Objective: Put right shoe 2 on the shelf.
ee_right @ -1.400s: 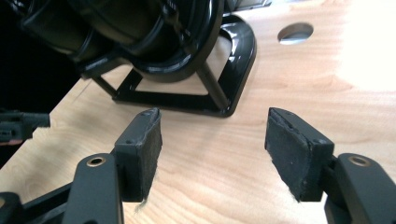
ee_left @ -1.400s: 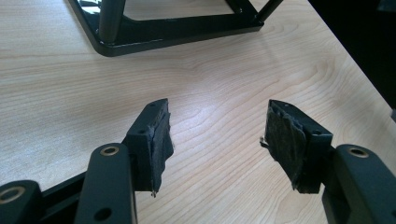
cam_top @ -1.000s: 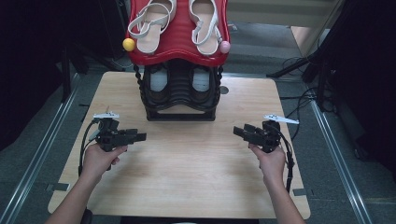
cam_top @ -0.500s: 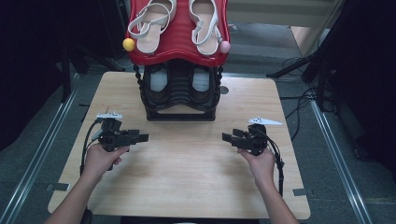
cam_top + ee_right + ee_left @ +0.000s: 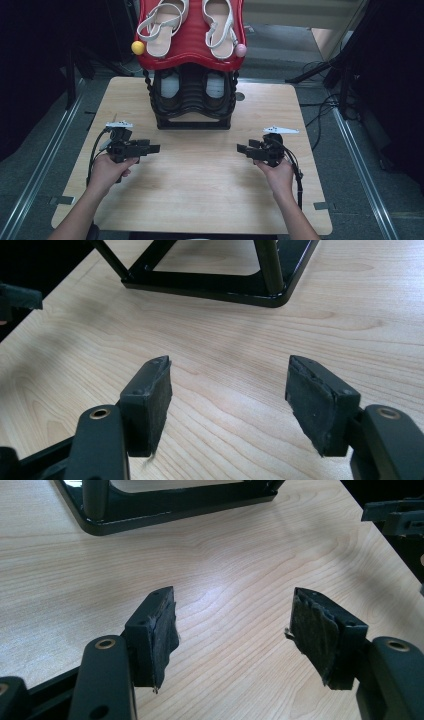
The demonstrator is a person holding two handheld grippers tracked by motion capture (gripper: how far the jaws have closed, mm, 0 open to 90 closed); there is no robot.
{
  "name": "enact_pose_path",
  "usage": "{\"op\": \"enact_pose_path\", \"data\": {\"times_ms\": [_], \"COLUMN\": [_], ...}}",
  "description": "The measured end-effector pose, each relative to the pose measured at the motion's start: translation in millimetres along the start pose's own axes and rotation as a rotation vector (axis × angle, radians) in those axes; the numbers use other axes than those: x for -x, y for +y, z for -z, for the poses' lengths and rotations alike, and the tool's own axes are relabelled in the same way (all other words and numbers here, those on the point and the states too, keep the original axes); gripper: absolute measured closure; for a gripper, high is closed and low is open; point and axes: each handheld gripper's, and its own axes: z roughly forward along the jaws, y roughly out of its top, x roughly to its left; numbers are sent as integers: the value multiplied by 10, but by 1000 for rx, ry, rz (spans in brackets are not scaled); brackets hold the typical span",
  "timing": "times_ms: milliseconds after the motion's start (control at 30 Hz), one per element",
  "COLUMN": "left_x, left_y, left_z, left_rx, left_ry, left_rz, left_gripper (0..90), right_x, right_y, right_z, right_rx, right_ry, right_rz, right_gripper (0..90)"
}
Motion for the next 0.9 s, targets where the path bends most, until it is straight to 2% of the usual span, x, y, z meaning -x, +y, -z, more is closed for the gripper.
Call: {"op": "enact_pose_path", "data": {"times_ms": [733,800,867,900], "left_x": [24,28,35,39], "left_y": [-8,-17,-26,-32], "left_z": [-39,-58,-103,-127], "left_rx": [-12,-5,-20,-27], "left_ry": [27,25,30,36], "left_rz": [-2,3,0,-7], "left_gripper": [327,290,267,257], "right_x": [8,12,11,4], "right_y": [-1,-2,-9,-22], "right_z": [-8,-8,-26,-54], "right_rx": [-12,-13,-20,-33], "right_ry": [-11,-18,-32,-54], "right_rz": [2,9,28,58], "right_gripper": [339,322,291,274]}}
